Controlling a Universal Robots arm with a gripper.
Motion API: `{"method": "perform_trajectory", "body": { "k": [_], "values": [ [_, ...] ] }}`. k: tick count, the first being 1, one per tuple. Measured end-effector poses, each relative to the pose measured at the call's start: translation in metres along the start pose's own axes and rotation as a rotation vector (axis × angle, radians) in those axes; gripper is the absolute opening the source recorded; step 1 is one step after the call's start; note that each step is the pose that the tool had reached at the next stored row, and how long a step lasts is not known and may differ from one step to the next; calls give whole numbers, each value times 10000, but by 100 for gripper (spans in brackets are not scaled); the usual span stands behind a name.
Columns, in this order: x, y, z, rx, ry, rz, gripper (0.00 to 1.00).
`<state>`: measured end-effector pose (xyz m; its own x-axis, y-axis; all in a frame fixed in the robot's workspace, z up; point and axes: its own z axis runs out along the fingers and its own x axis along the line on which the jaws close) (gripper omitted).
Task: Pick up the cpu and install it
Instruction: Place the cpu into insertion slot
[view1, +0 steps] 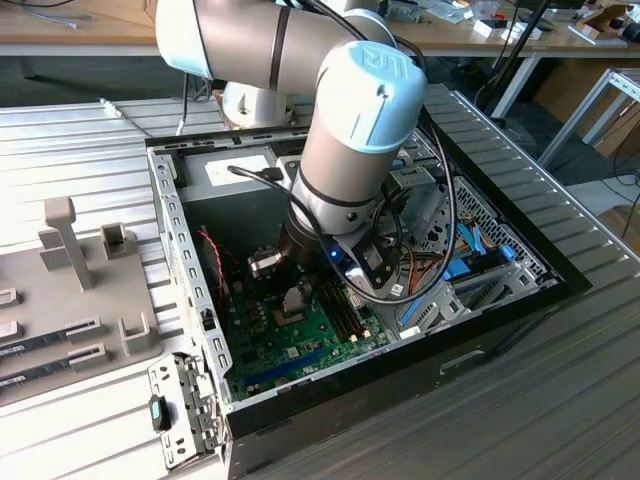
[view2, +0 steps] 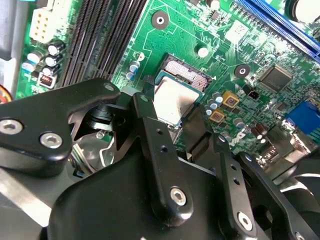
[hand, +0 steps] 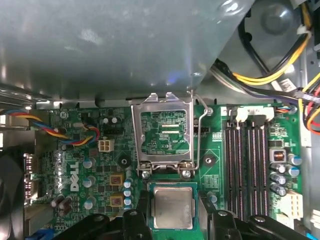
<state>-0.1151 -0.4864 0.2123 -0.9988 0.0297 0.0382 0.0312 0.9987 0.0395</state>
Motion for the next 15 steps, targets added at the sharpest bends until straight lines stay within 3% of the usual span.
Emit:
{"method": "perform_trajectory", "body": {
  "k": [5, 9, 15],
  "values": [
    [26, -47, 44, 1, 1, -42, 47],
    [24, -52, 101, 4, 3, -60, 47],
    [44, -54, 121, 8, 2, -66, 47]
  ]
}}
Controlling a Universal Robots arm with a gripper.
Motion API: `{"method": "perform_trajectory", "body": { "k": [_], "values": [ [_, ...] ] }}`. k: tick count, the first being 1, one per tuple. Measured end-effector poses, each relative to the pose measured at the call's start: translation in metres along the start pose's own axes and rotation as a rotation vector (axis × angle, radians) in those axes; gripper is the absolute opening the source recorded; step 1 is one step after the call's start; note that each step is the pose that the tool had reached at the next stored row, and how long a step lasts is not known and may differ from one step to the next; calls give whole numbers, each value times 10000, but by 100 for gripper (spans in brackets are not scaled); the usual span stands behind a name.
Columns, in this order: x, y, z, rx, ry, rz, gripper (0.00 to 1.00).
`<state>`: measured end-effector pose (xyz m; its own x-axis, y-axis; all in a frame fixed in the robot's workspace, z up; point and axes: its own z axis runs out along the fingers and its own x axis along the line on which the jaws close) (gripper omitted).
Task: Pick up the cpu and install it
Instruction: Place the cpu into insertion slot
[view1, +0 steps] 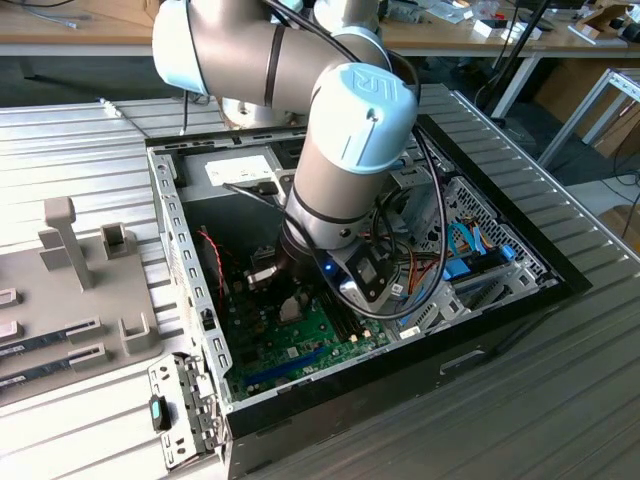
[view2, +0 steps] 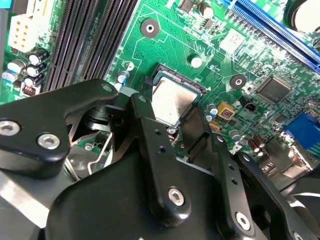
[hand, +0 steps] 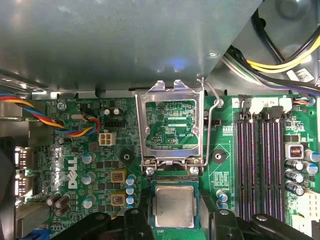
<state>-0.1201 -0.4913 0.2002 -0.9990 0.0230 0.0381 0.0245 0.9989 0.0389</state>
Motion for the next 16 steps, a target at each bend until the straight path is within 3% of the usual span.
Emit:
{"method": "perform_trajectory", "body": {
  "k": [16],
  "values": [
    [13, -15, 9, 5, 2, 0, 47]
  ]
}}
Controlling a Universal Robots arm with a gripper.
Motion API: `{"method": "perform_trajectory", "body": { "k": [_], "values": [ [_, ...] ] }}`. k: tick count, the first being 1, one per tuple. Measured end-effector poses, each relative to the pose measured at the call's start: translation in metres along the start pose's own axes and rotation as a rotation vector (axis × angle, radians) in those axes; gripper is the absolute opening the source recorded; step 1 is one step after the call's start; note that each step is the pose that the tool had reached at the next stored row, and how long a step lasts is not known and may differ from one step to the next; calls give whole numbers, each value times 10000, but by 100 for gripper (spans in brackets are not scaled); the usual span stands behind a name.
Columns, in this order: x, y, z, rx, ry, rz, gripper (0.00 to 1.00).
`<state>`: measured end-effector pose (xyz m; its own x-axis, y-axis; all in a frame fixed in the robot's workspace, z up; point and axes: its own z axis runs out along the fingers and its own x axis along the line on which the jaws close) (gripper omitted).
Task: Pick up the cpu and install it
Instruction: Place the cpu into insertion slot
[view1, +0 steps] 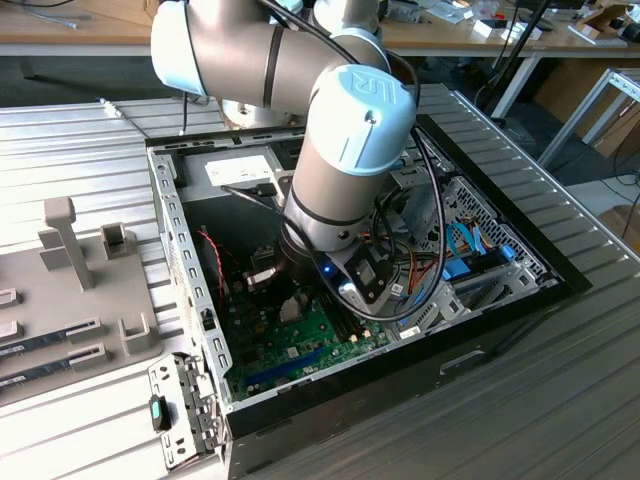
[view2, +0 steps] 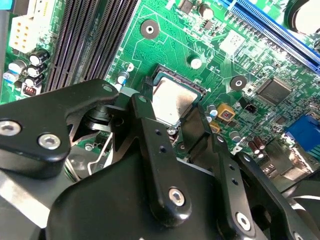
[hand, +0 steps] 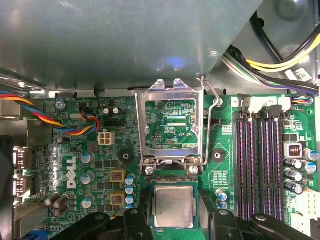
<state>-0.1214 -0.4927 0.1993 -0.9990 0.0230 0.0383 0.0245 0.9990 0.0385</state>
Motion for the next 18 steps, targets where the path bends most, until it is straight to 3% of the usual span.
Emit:
{"method": "perform_trajectory", "body": {
  "k": [4, 7, 18],
  "values": [
    [0, 0, 3, -4, -1, 1, 49],
    [0, 1, 3, -4, -1, 0, 61],
    [-18, 0, 0, -3, -1, -1, 61]
  ]
}}
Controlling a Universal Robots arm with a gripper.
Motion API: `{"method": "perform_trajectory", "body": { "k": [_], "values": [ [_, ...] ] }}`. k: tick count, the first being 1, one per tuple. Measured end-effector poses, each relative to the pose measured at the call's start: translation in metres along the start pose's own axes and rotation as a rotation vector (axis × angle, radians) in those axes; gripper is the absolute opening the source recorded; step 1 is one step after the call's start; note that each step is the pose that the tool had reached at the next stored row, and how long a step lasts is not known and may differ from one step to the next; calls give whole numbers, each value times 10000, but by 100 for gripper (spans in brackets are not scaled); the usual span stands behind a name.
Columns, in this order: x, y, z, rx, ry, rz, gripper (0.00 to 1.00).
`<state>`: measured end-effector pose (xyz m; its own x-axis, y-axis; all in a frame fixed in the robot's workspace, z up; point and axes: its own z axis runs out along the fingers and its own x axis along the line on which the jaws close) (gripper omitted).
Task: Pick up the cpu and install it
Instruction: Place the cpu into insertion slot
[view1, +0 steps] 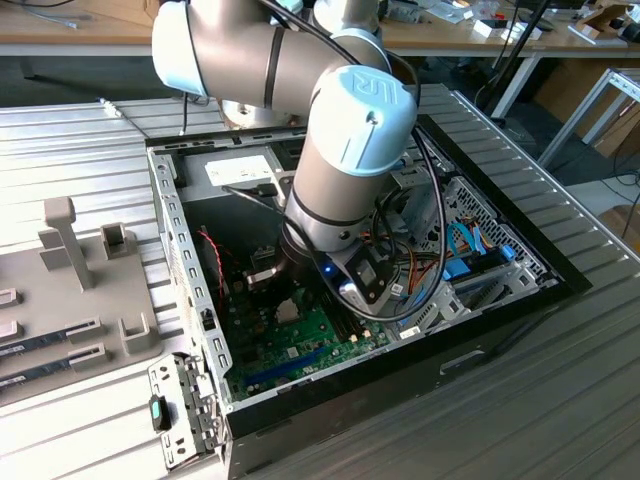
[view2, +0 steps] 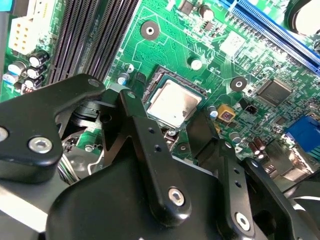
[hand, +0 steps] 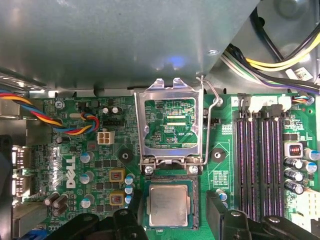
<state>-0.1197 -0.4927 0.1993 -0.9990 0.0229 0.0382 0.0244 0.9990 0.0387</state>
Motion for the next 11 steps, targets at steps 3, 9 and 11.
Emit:
{"method": "perform_trajectory", "body": {
  "k": [3, 9, 11],
  "values": [
    [-29, 1, -1, 1, 0, 1, 61],
    [-44, 1, -2, 1, 1, -4, 61],
    [-44, 0, -3, 3, 1, -19, 61]
  ]
}}
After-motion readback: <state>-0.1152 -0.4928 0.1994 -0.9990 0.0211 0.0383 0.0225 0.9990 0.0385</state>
